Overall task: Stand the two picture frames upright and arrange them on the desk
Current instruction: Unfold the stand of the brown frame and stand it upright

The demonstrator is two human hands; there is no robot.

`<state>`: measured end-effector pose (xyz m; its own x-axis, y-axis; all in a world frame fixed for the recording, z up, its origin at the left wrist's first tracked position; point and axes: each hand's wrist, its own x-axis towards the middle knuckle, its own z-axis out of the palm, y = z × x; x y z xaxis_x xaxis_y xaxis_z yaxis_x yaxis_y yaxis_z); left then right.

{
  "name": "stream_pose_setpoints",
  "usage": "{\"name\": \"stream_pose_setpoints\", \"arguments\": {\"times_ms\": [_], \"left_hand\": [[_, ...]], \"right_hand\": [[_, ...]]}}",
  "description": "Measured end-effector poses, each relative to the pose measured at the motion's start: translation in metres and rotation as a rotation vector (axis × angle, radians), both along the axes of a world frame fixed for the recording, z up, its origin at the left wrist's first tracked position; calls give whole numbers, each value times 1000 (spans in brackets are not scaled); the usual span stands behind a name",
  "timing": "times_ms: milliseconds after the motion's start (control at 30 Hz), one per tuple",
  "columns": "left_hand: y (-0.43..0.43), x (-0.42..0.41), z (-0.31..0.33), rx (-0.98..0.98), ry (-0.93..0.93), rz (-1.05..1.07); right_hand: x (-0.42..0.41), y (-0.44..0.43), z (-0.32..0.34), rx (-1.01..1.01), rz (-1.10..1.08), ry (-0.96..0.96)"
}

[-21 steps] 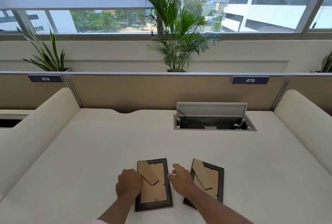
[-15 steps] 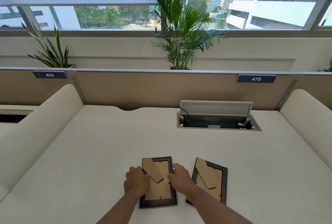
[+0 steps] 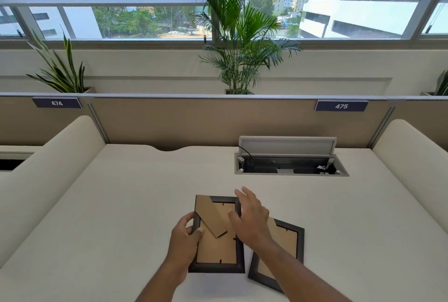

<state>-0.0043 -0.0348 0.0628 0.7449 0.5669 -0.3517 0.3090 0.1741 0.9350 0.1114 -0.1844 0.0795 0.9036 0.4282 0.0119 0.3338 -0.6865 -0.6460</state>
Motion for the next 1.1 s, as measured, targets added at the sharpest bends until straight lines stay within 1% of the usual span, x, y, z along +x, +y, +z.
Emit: {"name": "stream_pose_setpoints", "arguments": {"times_ms": [67,133,233,333,400,633,833,900,933,1033,1067,1100], "left_hand": [[-6,-3,5,16,-2,-22],[-13,-6,9,34,-2,-45],[-22,-10,14,42,-13,-77],[-26,-11,14,28,-22,-82],[-27,-11,13,33,-21,-78],[-18,-11,5,18,-4,-36],[-8,-6,11,68,-30,-10],[-7,-5,16,88,-51,-17],[-8,-4,19,96,-60,-20],[-7,-3,26,106,-91,-24],[-6,-3,28,106,-102,-24],[-4,-3,30,104,-114,-23]], "right_hand": [[6,4,16,-17,92,-100],[10,7,27,-64,174,-137],[12,8,37,-147,266,-119],[10,5,40,-169,321,-106],[6,2,41,-144,333,-98],[-7,-6,55,45,348,-45],[-18,-11,61,97,407,-58],[-15,-11,59,159,346,-31],[-12,-10,57,216,272,-22],[-1,-13,58,381,-52,-15],[4,-16,61,399,-144,53],[10,-19,63,408,-216,166]]}}
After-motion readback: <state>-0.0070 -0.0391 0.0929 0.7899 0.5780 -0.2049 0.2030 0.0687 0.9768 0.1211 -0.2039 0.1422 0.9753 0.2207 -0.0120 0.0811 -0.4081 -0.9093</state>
